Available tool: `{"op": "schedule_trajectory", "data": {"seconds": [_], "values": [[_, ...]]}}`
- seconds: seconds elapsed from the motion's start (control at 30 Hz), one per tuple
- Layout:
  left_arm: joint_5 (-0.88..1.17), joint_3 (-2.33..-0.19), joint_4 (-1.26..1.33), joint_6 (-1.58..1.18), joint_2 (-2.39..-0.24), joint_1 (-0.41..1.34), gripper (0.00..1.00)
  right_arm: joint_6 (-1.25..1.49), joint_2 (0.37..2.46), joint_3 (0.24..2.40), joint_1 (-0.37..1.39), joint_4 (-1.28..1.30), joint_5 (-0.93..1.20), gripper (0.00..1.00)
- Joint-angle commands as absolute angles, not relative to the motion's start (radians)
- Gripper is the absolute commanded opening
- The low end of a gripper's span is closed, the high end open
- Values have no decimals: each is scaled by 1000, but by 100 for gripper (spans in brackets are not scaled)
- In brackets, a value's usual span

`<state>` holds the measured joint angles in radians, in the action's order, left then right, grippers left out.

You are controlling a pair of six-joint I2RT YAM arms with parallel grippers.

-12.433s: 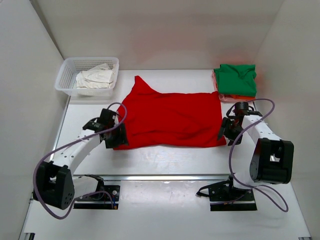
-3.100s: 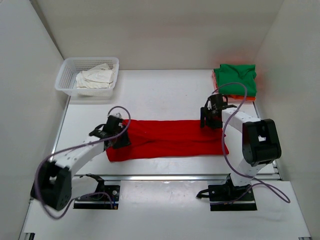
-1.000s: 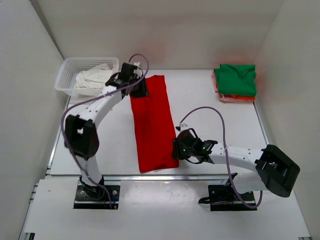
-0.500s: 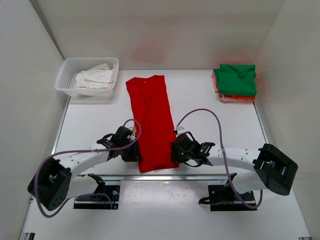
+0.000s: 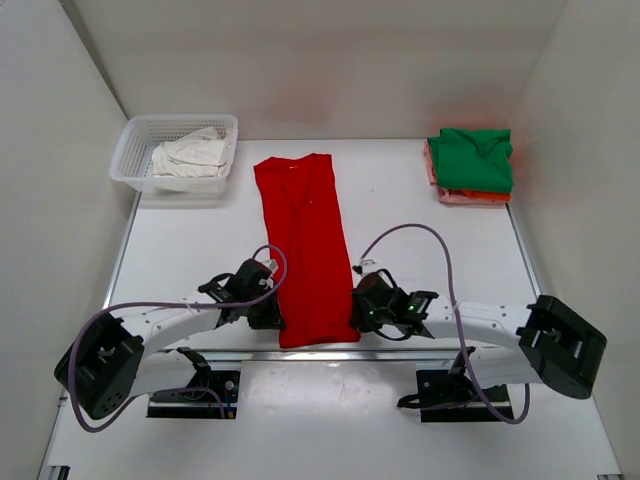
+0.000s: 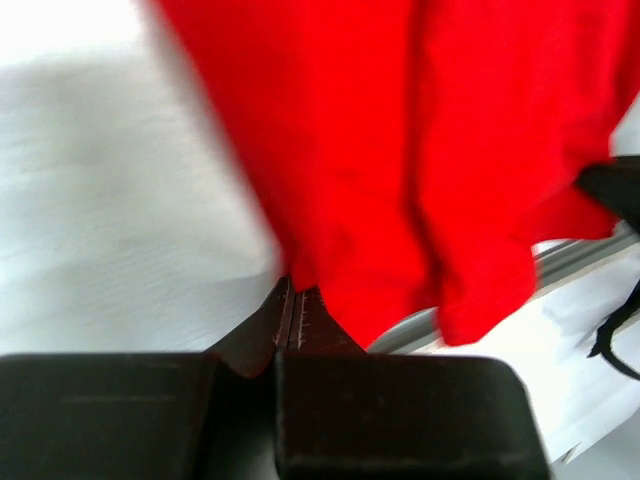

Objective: Fold and stack the t-shirts
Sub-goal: Rotate the tshirt 90 degrees, then grab the bottom of the folded rectangular tshirt with both arms

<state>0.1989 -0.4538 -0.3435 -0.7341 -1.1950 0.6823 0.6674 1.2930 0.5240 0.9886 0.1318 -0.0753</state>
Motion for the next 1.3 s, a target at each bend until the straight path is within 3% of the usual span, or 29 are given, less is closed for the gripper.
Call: {"op": "schedule_trajectory", "data": {"seconds": [0.0, 0.27, 0.43, 0.5, 0.63, 0.7, 0.8, 1.27], "values": [[198, -433, -394, -706, -1146, 658, 0, 729, 1197, 447, 939, 109, -16, 0], [210, -385, -407, -673, -1120, 635, 0, 778, 1034, 313, 845, 42, 93, 2], [224, -394, -407, -657, -1121, 635, 0, 770, 956, 334, 827, 109, 25, 1], [244, -387, -405, -660, -1115, 624, 0, 764, 934, 322, 780, 103, 105, 4], [278, -413, -405, -664, -1069, 608, 20, 744, 884, 328, 771, 130, 115, 17], [287, -437, -429, -678, -1033, 610, 35, 744, 879, 333, 792, 156, 95, 21], [292, -472, -491, -693, -979, 621, 43, 736, 868, 345, 819, 193, 57, 23], [305, -342, -565, -773, -842, 696, 48, 709, 1046, 436, 954, 182, 3, 22]]}}
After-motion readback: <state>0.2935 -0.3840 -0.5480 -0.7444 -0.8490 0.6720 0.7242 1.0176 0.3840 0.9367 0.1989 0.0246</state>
